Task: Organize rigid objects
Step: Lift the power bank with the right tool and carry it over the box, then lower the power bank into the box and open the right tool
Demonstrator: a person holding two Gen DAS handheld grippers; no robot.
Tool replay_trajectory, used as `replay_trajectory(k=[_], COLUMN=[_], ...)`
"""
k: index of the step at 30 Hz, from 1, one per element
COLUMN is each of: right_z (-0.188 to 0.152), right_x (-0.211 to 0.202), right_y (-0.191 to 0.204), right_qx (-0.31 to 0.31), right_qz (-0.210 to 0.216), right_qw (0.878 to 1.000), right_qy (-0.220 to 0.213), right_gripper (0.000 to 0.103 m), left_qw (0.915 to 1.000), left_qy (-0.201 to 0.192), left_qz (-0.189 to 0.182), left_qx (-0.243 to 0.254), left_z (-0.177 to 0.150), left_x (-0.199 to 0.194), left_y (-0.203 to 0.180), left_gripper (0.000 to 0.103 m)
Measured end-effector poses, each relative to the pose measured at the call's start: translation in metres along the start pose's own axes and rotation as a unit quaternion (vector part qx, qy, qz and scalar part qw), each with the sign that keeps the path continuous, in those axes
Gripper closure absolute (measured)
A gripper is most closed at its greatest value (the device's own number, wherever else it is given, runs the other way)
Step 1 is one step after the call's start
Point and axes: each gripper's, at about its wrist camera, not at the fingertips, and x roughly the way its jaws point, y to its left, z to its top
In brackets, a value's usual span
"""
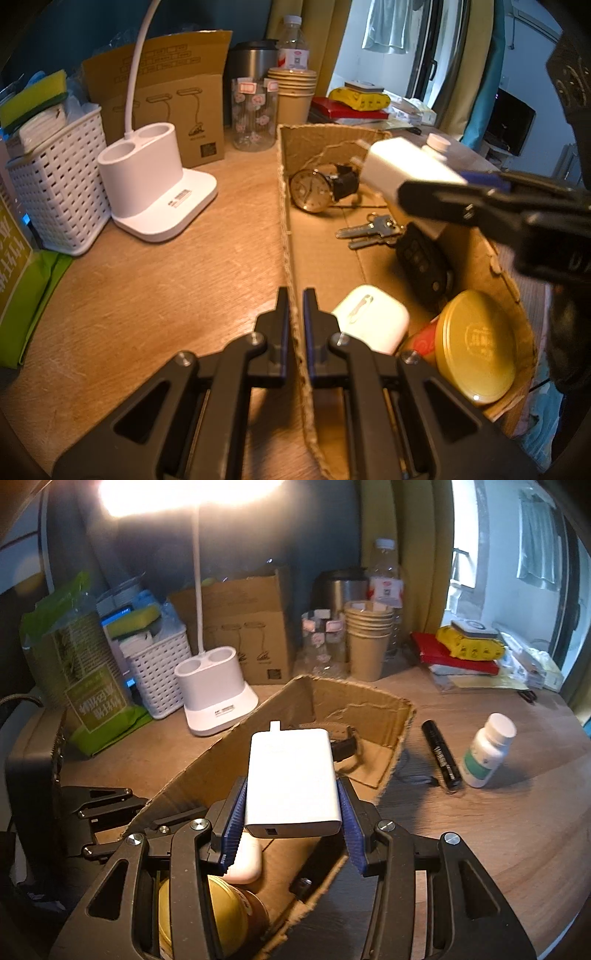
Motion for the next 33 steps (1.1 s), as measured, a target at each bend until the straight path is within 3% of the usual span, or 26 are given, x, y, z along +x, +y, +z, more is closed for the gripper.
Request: replay_trajectory(k=[3,16,33], right_z=[0.001,0.002,0.001], right_x=[0.010,0.039,0.053], right_y=[0.001,0.016,0.023], right_qx=[0.011,-0.030,-0.055], right_qz=[0.010,-0.022,-0.042], right_qw=[1.000,0.995,0.990], right_qy=[0.024,0.089,0.125], right_gripper=[0.054,0.054,0.054], left_qw=[1.0000,1.0000,1.0000], left_qy=[0.000,-0.001,-0.003], left_qz=[0.000,-0.001,-0.001], left_qx=[0.000,0.000,0.001], left_z=[0.000,0.000,0.000], left_x=[0.000,-0.001,-0.001], left_y=[0.000,-0.003,-0.002], left_gripper=[0.096,0.096,0.096])
